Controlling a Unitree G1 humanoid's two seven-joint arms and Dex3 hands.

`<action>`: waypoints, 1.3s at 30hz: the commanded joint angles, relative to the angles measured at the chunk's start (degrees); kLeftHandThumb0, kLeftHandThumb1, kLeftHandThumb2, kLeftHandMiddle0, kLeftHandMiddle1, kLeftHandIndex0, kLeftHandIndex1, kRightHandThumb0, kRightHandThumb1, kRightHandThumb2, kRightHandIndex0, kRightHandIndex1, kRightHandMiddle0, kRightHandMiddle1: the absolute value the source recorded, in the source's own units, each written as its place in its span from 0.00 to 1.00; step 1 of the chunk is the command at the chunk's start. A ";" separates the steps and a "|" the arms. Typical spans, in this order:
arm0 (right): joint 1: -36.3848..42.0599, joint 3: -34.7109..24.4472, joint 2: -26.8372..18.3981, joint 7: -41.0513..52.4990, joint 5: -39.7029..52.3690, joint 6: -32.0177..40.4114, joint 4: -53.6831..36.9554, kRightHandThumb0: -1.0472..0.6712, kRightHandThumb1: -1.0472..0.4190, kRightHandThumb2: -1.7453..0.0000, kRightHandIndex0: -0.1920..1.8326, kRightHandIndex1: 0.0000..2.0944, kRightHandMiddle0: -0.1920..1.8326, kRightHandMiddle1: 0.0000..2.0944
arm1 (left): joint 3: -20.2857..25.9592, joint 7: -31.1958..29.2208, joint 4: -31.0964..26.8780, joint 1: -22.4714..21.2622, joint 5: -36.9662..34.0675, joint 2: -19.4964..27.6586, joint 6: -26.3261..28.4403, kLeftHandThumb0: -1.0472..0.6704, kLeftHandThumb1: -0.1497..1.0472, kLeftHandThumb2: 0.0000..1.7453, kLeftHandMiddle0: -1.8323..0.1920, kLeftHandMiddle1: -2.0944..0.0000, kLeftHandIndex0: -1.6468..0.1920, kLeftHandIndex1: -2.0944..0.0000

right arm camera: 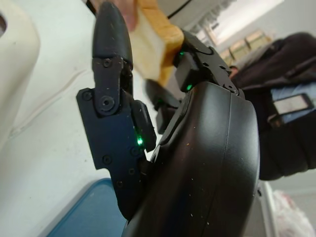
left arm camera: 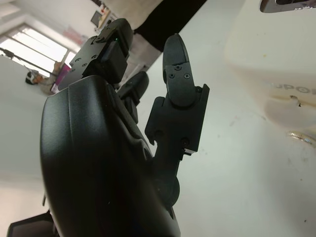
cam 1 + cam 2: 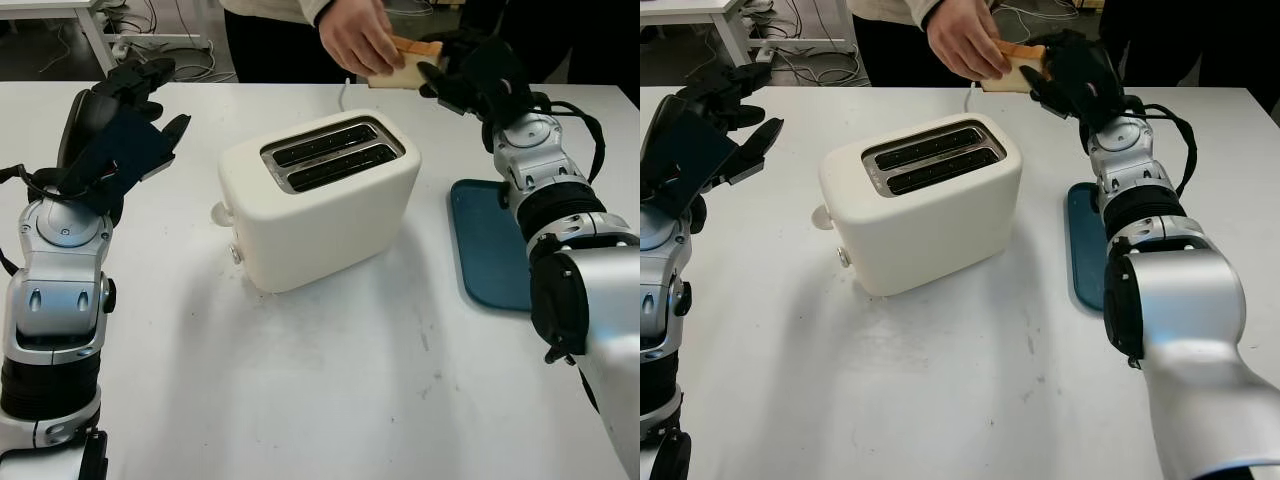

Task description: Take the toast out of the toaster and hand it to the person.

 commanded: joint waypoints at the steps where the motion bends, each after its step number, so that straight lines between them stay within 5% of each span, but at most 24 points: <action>1: 0.71 0.28 -1.02 0.00 -0.26 -1.05 -0.95 0.00 0.09 0.80 0.10 0.02 0.13 0.01 | 0.18 0.10 -1.02 1.10 0.08 -0.29 -0.82 0.39 0.89 0.29 0.87 0.58 0.68 0.94; 5: 2.25 2.57 -1.87 -4.11 -2.78 -2.78 -2.27 0.00 0.09 0.79 0.19 0.05 0.16 0.02 | 1.75 0.69 -2.06 2.24 -1.54 -2.41 -1.38 0.41 0.89 0.31 0.89 0.57 0.69 0.94; 20: 23.41 -9.27 1.98 10.30 16.56 -14.82 -18.88 0.11 0.09 0.90 0.11 0.00 0.12 0.00 | 5.82 5.21 -11.60 14.62 -6.21 -12.31 -2.54 0.36 0.89 0.33 0.90 0.58 0.72 0.95; 27: 39.37 -11.72 7.03 17.61 27.41 -8.52 -38.22 0.15 0.09 0.87 0.09 0.00 0.10 0.00 | 5.13 7.46 -17.36 20.20 -7.49 -18.15 -0.05 0.35 0.89 0.32 0.91 0.64 0.74 0.96; 34: 57.59 -8.56 12.67 10.03 28.55 6.65 -68.98 0.09 0.09 0.81 0.09 0.00 0.09 0.00 | 3.68 8.91 -18.72 25.26 -9.47 -23.10 -3.64 0.36 0.89 0.38 0.91 0.71 0.77 0.98; 39: 66.18 -6.14 15.64 9.01 28.98 9.55 -79.32 0.17 0.09 0.81 0.09 0.00 0.09 0.00 | 1.62 10.44 -18.46 27.84 -8.94 -24.73 -6.42 0.32 0.89 0.40 0.91 0.71 0.77 0.98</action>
